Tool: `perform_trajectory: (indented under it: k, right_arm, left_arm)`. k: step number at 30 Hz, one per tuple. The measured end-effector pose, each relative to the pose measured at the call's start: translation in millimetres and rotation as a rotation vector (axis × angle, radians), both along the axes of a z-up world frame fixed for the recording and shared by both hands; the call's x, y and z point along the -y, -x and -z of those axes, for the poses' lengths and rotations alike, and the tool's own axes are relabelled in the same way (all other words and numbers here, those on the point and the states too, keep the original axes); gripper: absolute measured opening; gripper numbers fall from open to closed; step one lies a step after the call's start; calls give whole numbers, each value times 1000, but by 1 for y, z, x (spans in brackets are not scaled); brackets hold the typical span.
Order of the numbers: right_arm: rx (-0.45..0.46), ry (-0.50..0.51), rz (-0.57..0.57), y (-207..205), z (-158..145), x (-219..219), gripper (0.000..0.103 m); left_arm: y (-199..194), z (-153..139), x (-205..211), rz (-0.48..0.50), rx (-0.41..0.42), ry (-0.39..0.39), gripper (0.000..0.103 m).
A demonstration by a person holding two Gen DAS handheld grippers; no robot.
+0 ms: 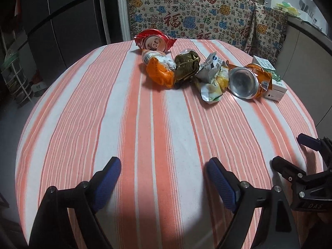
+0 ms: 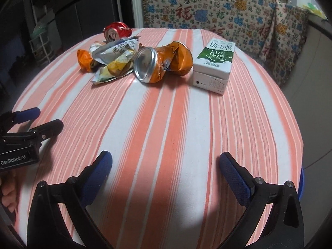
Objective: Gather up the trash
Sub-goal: 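Return both tools to the table, then grasp the orange-and-white bundled bag with the left tool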
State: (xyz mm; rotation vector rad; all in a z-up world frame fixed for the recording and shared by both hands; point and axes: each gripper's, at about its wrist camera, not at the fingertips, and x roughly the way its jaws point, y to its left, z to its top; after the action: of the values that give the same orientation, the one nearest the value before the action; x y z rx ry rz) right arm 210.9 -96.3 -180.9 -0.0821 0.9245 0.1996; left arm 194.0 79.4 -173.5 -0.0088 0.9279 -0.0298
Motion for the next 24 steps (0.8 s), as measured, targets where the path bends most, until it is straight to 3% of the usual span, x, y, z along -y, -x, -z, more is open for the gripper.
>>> perform_trajectory:
  k: [4, 7, 10, 15, 16, 17, 18, 19, 20, 24]
  right_arm:
    - [0, 4, 3, 3, -2, -3, 103]
    - [0, 6, 4, 1, -2, -2, 103]
    - [0, 4, 4, 1, -2, -2, 103]
    - [1, 4, 4, 1, -2, -2, 103]
    - [0, 4, 4, 1, -2, -2, 103]
    - [0, 3, 4, 1, -2, -2, 103]
    - [0, 4, 4, 1, -2, -2, 103]
    - [0, 3, 4, 1, -2, -2, 103]
    - [0, 3, 3, 1, -2, -2, 103]
    - [0, 2, 3, 1, -2, -3, 103]
  left_arm:
    - [-18, -23, -16, -21, 70, 58, 88]
    - [-54, -49, -29, -14, 106, 152, 88]
    - [-101, -50, -34, -20, 66, 163, 88]
    - [-152, -18, -38, -45, -34, 148, 86]
    - [-158, -12, -41, -53, -51, 162, 83]
    - [-161, -9, -45, -61, -54, 196, 72]
    - [-161, -7, -49, -68, -60, 226, 49]
    - [-162, -4, -53, -76, -75, 251, 41]
    - [-159, -4, -57, -77, -62, 268, 41]
    - [-132, -15, -62, -37, -48, 215, 41]
